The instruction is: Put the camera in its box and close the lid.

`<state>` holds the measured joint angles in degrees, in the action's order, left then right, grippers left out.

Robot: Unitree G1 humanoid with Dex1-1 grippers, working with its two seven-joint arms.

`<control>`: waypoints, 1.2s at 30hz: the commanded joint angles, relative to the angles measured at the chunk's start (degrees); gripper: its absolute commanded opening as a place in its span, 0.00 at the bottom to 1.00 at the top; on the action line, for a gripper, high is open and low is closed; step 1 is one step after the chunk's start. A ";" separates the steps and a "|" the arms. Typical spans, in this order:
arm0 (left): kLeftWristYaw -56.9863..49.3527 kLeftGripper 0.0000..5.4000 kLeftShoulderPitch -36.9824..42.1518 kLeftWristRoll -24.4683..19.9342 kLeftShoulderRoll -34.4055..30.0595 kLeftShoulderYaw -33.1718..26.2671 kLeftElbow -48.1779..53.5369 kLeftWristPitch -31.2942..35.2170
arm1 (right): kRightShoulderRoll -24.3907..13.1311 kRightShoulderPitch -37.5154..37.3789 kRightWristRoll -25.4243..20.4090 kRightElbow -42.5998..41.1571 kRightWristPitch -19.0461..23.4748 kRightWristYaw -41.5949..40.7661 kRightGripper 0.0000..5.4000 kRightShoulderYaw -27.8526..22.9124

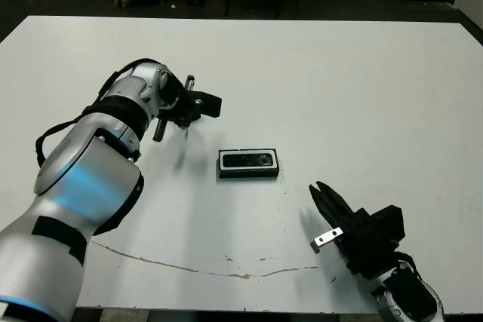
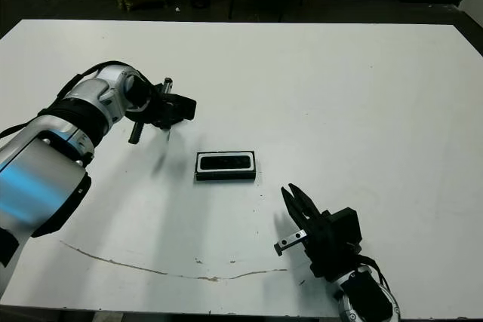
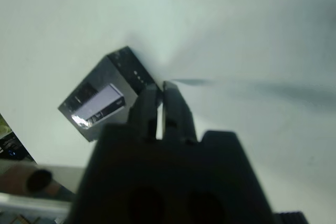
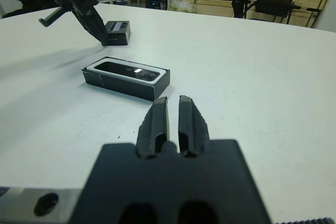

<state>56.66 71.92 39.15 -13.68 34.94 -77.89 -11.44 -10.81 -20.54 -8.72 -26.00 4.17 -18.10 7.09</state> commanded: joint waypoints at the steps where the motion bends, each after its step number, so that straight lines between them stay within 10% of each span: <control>1: 0.86 0.00 -0.93 0.19 -1.22 0.14 0.23 -0.72 | -1.05 0.32 1.26 0.32 1.87 0.18 0.00 0.39; 21: 1.68 0.00 -3.42 0.34 -6.40 -0.08 0.09 1.50 | -1.23 1.31 -0.93 2.10 0.35 -1.71 0.00 -0.13; 28: 1.05 0.00 -4.09 1.02 -8.35 0.56 0.05 2.01 | -1.30 2.29 -1.22 7.02 -6.83 -4.40 0.00 -0.32; 36: 0.25 0.00 -4.87 0.71 -10.41 0.24 0.01 2.15 | -1.22 1.67 -1.57 4.66 -2.47 -3.29 0.00 0.04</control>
<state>57.15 68.64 39.76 -23.08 35.35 -77.78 -9.75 -11.35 -18.35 -10.42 -20.82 -0.74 -21.99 7.21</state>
